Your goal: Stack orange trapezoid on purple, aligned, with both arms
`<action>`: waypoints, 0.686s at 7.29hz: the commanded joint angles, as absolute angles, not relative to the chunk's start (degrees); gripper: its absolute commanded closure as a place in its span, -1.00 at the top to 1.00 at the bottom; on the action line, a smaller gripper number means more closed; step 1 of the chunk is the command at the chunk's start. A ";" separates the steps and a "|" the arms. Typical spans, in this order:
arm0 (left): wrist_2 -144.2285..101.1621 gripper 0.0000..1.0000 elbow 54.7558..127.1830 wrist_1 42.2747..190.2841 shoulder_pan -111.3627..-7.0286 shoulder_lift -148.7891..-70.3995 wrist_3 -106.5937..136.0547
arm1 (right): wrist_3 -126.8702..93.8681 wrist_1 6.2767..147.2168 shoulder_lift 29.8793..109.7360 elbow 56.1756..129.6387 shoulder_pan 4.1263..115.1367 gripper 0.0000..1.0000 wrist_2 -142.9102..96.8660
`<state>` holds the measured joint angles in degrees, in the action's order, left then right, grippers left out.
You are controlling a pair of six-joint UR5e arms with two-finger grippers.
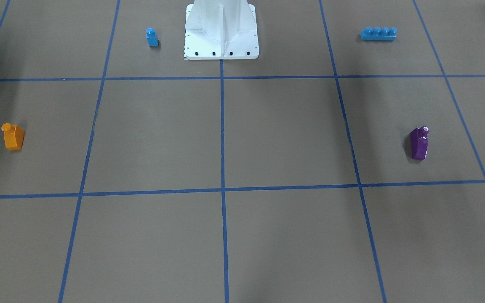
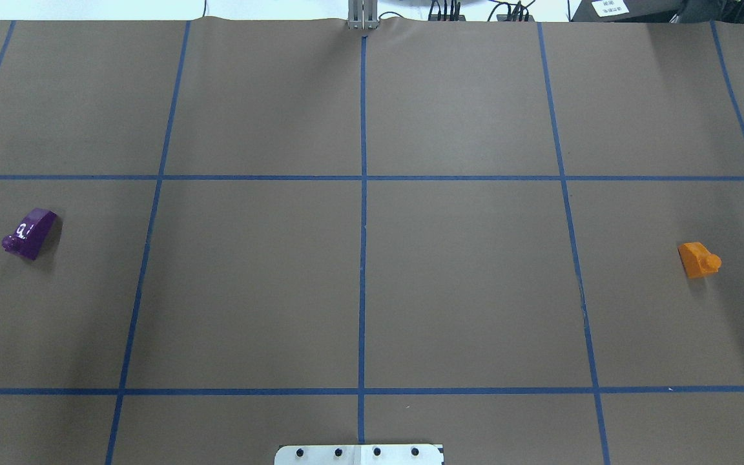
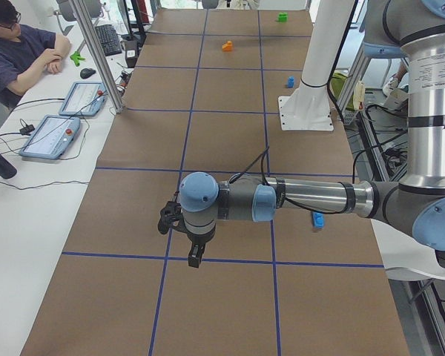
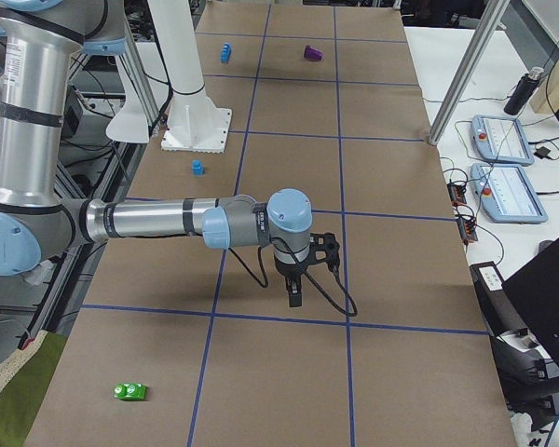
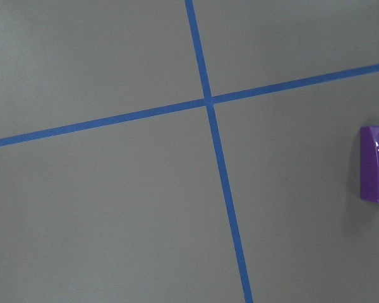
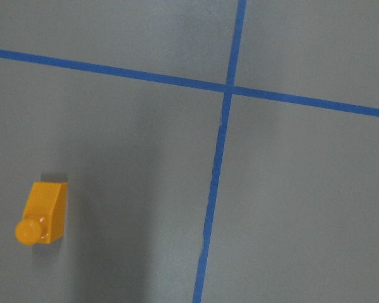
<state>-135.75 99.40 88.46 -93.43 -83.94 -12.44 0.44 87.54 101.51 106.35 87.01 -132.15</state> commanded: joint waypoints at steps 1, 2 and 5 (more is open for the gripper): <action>-135.70 1.00 99.40 88.77 -93.51 -83.85 -12.48 | 0.44 87.54 101.51 106.35 87.01 1.00 -132.19; -135.88 1.00 99.40 89.99 -93.43 -83.93 -12.39 | 0.35 87.54 101.51 106.35 87.01 1.00 -132.27; -135.88 1.00 99.84 95.51 -93.43 -84.02 -12.31 | 0.44 87.54 101.17 106.35 87.01 1.00 -132.36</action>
